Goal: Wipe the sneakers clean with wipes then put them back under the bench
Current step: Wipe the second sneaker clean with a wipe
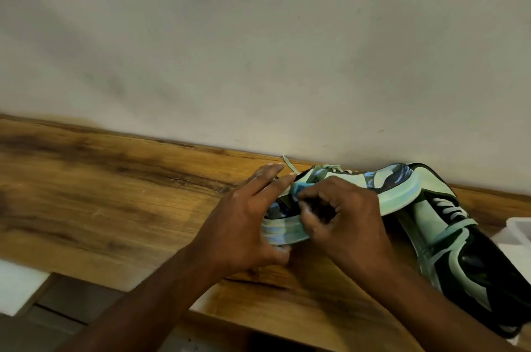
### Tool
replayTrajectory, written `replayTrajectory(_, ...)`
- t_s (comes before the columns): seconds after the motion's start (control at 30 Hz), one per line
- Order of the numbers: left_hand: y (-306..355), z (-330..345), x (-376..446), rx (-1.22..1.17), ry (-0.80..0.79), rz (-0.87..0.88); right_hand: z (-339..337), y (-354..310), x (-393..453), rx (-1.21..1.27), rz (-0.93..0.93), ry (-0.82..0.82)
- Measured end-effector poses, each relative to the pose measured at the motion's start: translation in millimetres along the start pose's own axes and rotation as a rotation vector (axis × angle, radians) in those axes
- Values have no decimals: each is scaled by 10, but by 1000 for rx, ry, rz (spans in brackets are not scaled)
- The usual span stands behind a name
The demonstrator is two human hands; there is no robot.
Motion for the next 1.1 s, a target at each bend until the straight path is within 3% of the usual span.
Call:
replayTrajectory(0.1, 14, 2, -5, 23, -10, 24, 12, 14, -11, -3, 9, -107)
replayTrajectory(0.23, 22, 14, -22, 50, 25, 46, -264, 292, 46, -82, 132, 124)
replayTrajectory(0.3, 39, 23, -33, 82, 38, 66, -244, 263, 54, -67, 125, 148)
replayTrajectory(0.47, 117, 58, -28, 190, 38, 127, -59, 47, 41, -30, -5, -61)
replayTrajectory(0.67, 160, 82, -23, 212, 45, 135, -258, 282, 67, -76, 145, 102)
replayTrajectory(0.8, 122, 96, -21, 169, 28, 103, 25, 9, 9, 0, 45, -97)
replayTrajectory(0.87, 116, 82, -14, 148, 19, 98, 44, 44, 13, 24, 83, -178)
replayTrajectory(0.97, 122, 64, -6, 140, 16, 90, -141, 267, 60, -34, 179, -52)
replayTrajectory(1.1, 136, 89, -8, 136, 9, 96, -141, 162, 64, -75, 119, 67)
Point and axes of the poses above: each hand's wrist, its own x-axis towards the middle knuckle, its own z-axis out of the palm, y = z × x, the point moved 7 cm from there along x, towards the middle knuckle, and after that the axes turned 8 degrees about -z, right-handed, at the moved point
